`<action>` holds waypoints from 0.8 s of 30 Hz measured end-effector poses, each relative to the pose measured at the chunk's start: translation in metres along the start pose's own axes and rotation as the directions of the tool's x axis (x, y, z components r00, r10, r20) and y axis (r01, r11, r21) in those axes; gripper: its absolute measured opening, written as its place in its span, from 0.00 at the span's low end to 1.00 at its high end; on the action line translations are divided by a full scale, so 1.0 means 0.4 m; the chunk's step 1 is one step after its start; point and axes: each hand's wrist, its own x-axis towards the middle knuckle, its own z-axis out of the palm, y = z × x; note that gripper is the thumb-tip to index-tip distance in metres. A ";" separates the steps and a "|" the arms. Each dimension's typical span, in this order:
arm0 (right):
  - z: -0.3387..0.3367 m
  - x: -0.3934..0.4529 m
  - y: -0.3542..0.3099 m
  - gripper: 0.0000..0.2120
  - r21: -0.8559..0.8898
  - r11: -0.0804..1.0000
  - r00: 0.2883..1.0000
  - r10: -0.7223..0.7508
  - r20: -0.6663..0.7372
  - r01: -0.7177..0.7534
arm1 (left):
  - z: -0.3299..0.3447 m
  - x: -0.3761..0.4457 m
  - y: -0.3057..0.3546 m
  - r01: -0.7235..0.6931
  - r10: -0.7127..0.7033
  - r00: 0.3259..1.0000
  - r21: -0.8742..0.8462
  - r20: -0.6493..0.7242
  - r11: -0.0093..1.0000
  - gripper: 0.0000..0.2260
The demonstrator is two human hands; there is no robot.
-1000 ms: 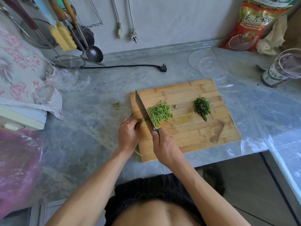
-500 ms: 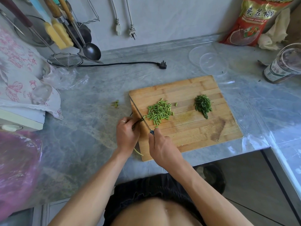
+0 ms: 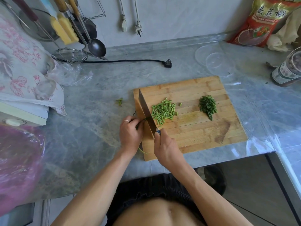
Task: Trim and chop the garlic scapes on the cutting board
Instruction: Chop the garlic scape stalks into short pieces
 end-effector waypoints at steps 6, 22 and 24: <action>0.009 0.018 0.012 0.11 0.087 0.996 0.997 0.018 -0.069 -0.011 | -0.009 -0.008 0.003 -0.052 0.050 0.998 0.063 0.039 0.997 0.13; -0.006 -0.015 0.024 0.13 0.020 0.995 0.995 -0.094 -0.041 0.095 | 0.008 0.005 0.004 0.004 -0.009 0.997 0.054 0.078 0.999 0.13; -0.004 -0.013 0.023 0.13 -0.015 0.994 0.994 -0.108 -0.025 0.108 | 0.014 0.007 0.004 0.046 -0.048 0.997 0.035 0.056 0.998 0.12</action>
